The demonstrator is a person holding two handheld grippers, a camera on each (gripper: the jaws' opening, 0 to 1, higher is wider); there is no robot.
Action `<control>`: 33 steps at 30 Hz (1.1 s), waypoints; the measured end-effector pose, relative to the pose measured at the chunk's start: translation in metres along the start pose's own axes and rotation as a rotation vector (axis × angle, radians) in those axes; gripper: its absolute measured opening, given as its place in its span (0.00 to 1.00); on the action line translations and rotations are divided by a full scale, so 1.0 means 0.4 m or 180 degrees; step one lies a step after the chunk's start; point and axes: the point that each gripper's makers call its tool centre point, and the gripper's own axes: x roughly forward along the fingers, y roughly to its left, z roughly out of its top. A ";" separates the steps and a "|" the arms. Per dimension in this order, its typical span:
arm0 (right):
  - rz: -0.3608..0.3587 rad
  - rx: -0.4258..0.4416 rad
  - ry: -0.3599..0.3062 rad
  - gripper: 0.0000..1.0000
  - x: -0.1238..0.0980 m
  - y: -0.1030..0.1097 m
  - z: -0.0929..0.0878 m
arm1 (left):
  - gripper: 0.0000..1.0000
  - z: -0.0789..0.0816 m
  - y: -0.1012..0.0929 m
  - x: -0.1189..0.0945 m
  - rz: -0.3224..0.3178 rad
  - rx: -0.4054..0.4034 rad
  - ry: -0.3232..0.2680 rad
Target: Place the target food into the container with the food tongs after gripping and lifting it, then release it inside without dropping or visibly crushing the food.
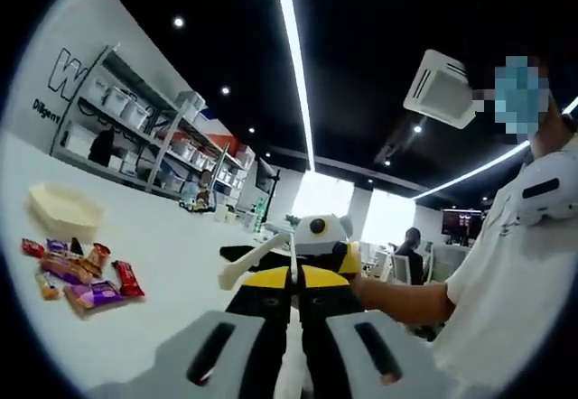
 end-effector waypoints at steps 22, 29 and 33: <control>0.0228 -0.0134 -0.0037 0.39 0.006 0.053 0.017 | 0.02 0.020 -0.053 0.023 -0.0323 -0.0317 -0.0158; 0.0316 -0.0107 -0.0088 0.32 0.002 0.068 0.029 | 0.02 0.027 -0.068 0.024 -0.0420 -0.0353 -0.0190; 0.0401 -0.0032 -0.0156 0.27 0.001 0.079 0.040 | 0.02 0.031 -0.080 0.022 -0.0502 -0.0344 -0.0217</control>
